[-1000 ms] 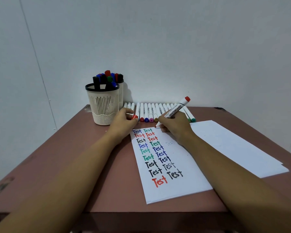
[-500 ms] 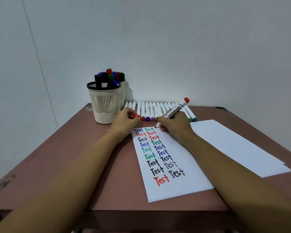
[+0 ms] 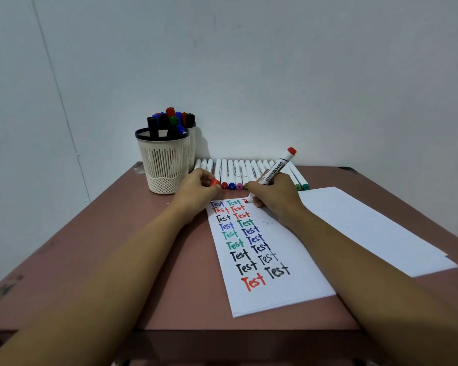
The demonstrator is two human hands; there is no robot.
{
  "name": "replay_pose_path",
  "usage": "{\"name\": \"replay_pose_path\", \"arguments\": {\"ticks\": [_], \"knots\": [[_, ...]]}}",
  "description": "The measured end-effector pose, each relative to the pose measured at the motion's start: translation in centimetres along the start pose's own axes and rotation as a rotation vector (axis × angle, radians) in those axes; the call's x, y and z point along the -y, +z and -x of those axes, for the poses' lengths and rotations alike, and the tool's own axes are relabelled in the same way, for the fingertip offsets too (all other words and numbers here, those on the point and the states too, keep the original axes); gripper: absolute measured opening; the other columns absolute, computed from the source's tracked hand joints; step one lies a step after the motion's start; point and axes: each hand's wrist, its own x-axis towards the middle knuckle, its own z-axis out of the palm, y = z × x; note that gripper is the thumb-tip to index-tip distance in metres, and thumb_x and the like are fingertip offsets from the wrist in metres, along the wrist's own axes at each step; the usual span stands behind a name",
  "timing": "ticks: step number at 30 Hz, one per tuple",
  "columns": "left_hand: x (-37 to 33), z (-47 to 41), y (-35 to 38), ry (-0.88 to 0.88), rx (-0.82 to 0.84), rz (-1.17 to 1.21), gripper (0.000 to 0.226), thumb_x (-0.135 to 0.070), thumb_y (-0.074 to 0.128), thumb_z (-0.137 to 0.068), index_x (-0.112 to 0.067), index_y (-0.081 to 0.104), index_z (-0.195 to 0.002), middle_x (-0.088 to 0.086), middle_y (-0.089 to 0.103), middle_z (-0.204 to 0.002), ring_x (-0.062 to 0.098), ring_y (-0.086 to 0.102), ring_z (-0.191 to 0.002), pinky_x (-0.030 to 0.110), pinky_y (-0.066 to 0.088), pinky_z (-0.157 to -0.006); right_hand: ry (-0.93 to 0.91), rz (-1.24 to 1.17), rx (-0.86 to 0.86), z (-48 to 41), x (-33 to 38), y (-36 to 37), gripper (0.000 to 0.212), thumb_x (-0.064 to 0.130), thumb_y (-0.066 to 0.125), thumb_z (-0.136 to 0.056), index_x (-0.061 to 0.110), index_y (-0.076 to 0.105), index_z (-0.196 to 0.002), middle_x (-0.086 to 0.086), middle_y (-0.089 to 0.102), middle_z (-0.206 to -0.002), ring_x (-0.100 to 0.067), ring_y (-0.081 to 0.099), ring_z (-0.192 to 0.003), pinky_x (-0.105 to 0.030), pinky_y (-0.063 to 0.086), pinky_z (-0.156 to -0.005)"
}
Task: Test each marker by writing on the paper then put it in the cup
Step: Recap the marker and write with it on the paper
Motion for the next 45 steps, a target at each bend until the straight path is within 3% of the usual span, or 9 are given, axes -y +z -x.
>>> {"name": "replay_pose_path", "arguments": {"ticks": [3, 7, 13, 17, 23, 28, 34, 39, 45], "knots": [[0.0, 0.0, 0.0, 0.003, -0.003, -0.004, 0.019, -0.013, 0.065, -0.084, -0.015, 0.056, -0.101, 0.007, 0.063, -0.104, 0.021, 0.060, -0.099, 0.039, 0.050, -0.092, 0.008, -0.021, 0.007, -0.1, 0.0, -0.1, 0.009, 0.004, 0.062, -0.077, -0.001, 0.056, -0.074, -0.014, 0.057, -0.060, -0.020, 0.048, -0.051, -0.032, 0.044, -0.057], [0.0, 0.0, 0.0, 0.009, -0.010, -0.011, 0.020, -0.013, 0.064, -0.084, -0.014, 0.057, -0.102, 0.007, 0.063, -0.104, 0.019, 0.060, -0.099, 0.036, 0.050, -0.091, 0.007, -0.076, -0.050, -0.3, -0.2, -0.2, 0.013, 0.002, 0.060, -0.077, 0.000, 0.058, -0.064, -0.009, 0.058, -0.054, -0.019, 0.051, -0.050, -0.033, 0.048, -0.057], [-0.1, 0.1, 0.0, 0.017, -0.008, -0.030, 0.020, -0.014, 0.064, -0.085, -0.014, 0.057, -0.103, 0.006, 0.063, -0.104, 0.018, 0.059, -0.099, 0.033, 0.050, -0.089, -0.037, 0.029, -0.056, -0.6, -0.7, 0.1, 0.008, 0.010, 0.063, -0.075, 0.003, 0.061, -0.074, -0.012, 0.065, -0.069, -0.020, 0.058, -0.062, -0.041, 0.055, -0.070], [0.0, 0.0, 0.0, 0.014, -0.008, -0.033, 0.017, -0.014, 0.065, -0.084, -0.016, 0.057, -0.099, 0.006, 0.063, -0.103, 0.019, 0.060, -0.098, 0.037, 0.050, -0.091, -0.028, -0.003, -0.030, -0.5, -0.6, -0.1, 0.016, 0.006, 0.062, -0.078, -0.009, 0.061, -0.085, -0.015, 0.065, -0.068, -0.021, 0.057, -0.060, -0.043, 0.056, -0.071], [0.0, 0.0, 0.0, 0.008, -0.006, -0.017, 0.018, -0.013, 0.065, -0.084, -0.015, 0.057, -0.100, 0.006, 0.063, -0.103, 0.019, 0.060, -0.098, 0.037, 0.051, -0.090, -0.032, 0.019, -0.030, -0.5, -0.6, 0.0, 0.015, 0.009, 0.061, -0.076, 0.011, 0.051, -0.064, -0.007, 0.058, -0.061, -0.017, 0.050, -0.055, -0.029, 0.043, -0.057], [-0.1, 0.1, 0.0, 0.017, -0.009, -0.018, 0.018, -0.012, 0.065, -0.084, -0.014, 0.057, -0.101, 0.006, 0.062, -0.103, 0.018, 0.059, -0.098, 0.032, 0.049, -0.088, -0.016, -0.009, -0.100, -0.8, -1.0, 0.0, 0.016, 0.012, 0.062, -0.075, -0.004, 0.060, -0.078, -0.019, 0.065, -0.074, -0.021, 0.054, -0.059, -0.034, 0.046, -0.060], [0.0, 0.1, 0.0, 0.019, -0.004, -0.026, 0.017, -0.013, 0.065, -0.084, -0.015, 0.056, -0.099, 0.006, 0.063, -0.102, 0.020, 0.060, -0.098, 0.036, 0.050, -0.090, -0.026, 0.008, -0.067, -1.0, -1.1, 0.0, 0.019, 0.009, 0.061, -0.076, -0.010, 0.063, -0.080, -0.014, 0.064, -0.066, -0.018, 0.055, -0.055, -0.035, 0.051, -0.062], [0.0, 0.1, 0.0, 0.024, -0.002, -0.030, 0.018, -0.013, 0.064, -0.085, -0.015, 0.056, -0.100, 0.006, 0.062, -0.103, 0.018, 0.059, -0.097, 0.030, 0.050, -0.085, -0.039, 0.026, -0.085, -0.9, -1.1, 0.0, 0.011, 0.015, 0.061, -0.072, 0.008, 0.055, -0.067, -0.011, 0.061, -0.066, -0.021, 0.053, -0.060, -0.033, 0.045, -0.060], [0.0, 0.1, 0.0, 0.023, -0.005, -0.036, 0.016, -0.014, 0.065, -0.084, -0.016, 0.057, -0.098, 0.006, 0.063, -0.102, 0.019, 0.060, -0.098, 0.036, 0.050, -0.089, -0.023, -0.004, -0.079, -0.8, -0.9, -0.1, 0.014, 0.011, 0.062, -0.075, -0.003, 0.060, -0.076, -0.013, 0.062, -0.064, -0.019, 0.052, -0.053, -0.034, 0.048, -0.060]]}}
